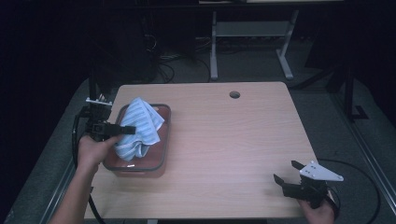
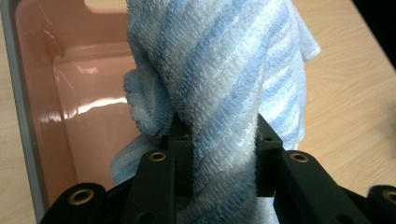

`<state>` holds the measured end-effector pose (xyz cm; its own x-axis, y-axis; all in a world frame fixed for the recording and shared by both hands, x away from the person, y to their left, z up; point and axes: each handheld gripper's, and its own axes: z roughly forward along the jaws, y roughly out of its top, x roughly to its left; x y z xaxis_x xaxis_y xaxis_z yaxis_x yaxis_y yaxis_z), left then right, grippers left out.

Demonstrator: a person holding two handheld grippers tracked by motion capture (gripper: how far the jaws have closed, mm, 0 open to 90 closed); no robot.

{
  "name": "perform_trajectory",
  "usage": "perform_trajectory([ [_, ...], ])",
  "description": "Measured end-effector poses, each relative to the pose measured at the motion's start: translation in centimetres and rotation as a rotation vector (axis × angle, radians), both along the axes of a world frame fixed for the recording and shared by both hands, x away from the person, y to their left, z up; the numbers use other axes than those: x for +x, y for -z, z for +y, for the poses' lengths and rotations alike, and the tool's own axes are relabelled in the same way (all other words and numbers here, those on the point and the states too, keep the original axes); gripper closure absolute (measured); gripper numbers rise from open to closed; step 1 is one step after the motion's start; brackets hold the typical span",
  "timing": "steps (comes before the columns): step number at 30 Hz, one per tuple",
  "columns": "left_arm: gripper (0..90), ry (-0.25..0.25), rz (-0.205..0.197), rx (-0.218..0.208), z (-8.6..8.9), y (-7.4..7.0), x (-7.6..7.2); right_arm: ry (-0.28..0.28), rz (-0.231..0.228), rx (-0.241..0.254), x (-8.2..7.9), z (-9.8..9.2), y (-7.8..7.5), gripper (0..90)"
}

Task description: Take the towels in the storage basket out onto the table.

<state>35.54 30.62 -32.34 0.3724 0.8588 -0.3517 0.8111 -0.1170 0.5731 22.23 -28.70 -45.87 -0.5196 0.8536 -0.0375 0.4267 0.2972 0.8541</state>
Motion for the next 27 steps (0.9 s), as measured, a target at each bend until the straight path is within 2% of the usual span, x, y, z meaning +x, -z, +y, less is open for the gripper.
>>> perform_trajectory([
  [7, 67.4, -0.007, -0.014, -0.014, -0.8, -1.3, 0.3, 0.003, -0.004, -0.001, 0.0, 0.0, 0.0, 16.0],
  [12, 67.3, 0.007, -0.027, -0.025, -1.8, -1.8, 0.5, 0.008, -0.008, -0.002, 0.0, 0.2, -0.1, 16.0],
  [15, 67.2, 0.007, -0.034, -0.048, -2.3, -2.1, 0.7, 0.006, -0.011, -0.003, 0.1, 0.2, -0.1, 16.0],
  [22, 67.2, 0.02, -0.041, -0.029, -3.6, -3.0, 0.9, 0.006, -0.02, -0.001, 0.1, 0.1, -0.3, 15.9],
  [27, 67.2, 0.044, -0.045, -0.015, -4.7, -3.1, 1.2, 0.003, -0.019, 0.0, 0.1, 0.2, -0.3, 16.0],
])
